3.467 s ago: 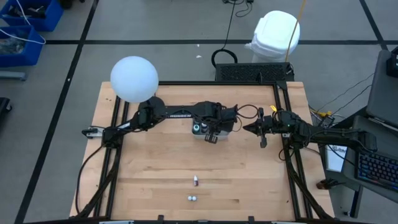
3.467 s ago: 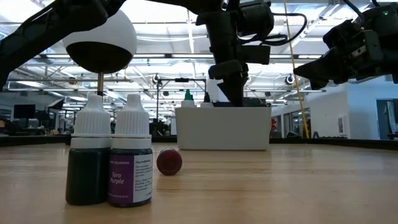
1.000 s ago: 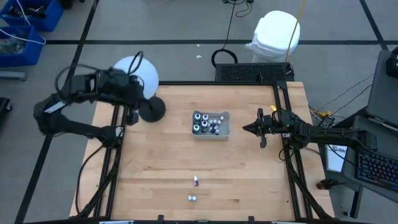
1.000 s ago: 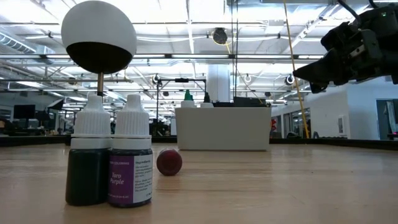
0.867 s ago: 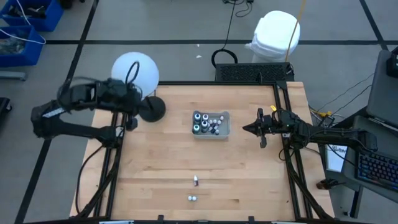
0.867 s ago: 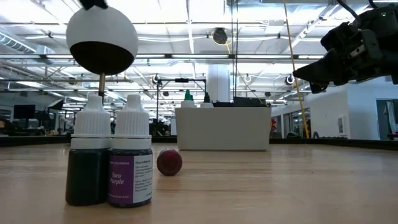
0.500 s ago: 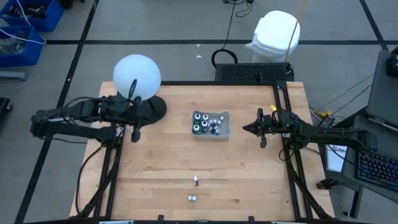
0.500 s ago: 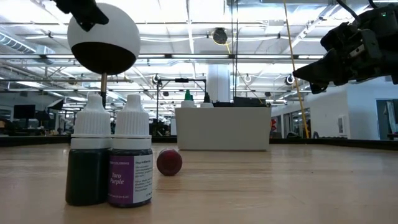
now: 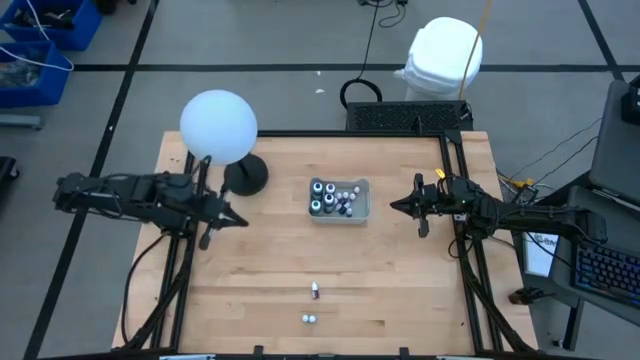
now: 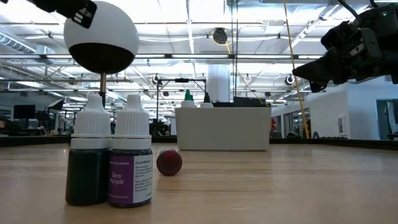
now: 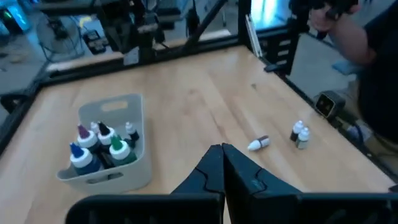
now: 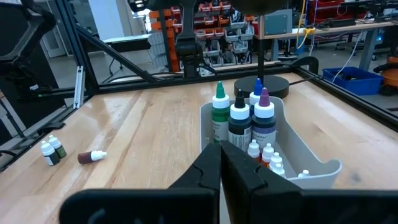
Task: Pick & Place food coloring
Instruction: Put the small blue food coloring bottle into the gray bin
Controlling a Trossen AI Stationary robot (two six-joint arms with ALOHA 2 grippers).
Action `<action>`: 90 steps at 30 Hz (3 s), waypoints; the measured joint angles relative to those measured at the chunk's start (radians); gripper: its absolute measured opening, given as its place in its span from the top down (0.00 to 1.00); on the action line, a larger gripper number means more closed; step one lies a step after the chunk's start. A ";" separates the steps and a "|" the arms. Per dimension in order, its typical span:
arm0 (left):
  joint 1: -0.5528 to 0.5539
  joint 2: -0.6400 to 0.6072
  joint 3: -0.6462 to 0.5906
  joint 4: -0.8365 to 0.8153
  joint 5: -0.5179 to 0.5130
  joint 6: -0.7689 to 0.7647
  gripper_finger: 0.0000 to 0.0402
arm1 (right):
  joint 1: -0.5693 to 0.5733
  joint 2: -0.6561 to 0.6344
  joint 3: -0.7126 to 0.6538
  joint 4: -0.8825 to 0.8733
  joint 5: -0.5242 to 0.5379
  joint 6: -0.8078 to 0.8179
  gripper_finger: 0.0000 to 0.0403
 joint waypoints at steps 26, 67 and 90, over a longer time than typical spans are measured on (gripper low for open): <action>-0.010 -0.077 -0.418 0.417 -0.223 -0.044 1.00 | 0.000 0.006 0.000 0.051 -0.003 0.000 1.00; -0.010 -0.076 -0.617 0.648 -0.188 0.143 0.99 | 0.000 0.009 0.000 -0.016 0.000 -0.022 1.00; -0.009 -0.076 -0.617 0.685 -0.197 0.062 0.91 | 0.372 0.301 0.221 0.090 0.263 -0.067 1.00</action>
